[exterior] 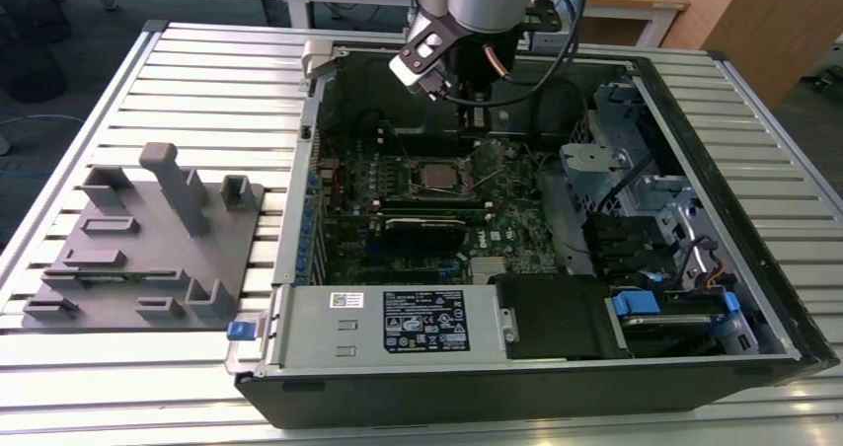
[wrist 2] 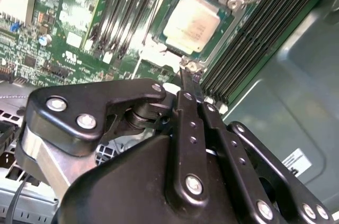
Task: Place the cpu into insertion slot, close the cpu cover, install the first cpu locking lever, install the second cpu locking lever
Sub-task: 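Close the cpu cover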
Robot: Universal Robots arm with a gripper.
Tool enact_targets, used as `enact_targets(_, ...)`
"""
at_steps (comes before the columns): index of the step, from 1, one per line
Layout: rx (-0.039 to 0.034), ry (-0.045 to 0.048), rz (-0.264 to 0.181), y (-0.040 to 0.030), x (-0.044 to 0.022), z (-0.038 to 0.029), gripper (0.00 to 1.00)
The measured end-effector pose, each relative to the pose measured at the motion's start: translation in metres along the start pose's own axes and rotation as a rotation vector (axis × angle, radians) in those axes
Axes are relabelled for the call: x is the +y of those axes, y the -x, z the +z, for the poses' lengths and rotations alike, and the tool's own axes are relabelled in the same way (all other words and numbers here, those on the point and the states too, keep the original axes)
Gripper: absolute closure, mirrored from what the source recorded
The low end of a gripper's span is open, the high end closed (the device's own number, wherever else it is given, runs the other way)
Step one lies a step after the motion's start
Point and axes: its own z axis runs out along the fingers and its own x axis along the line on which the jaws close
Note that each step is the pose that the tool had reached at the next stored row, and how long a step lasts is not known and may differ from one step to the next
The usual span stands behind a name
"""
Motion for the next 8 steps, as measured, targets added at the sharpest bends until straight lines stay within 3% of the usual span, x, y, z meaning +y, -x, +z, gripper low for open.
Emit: enact_targets(8,0.0001,0.0,0.0,-0.0006,0.014,0.0007,0.9)
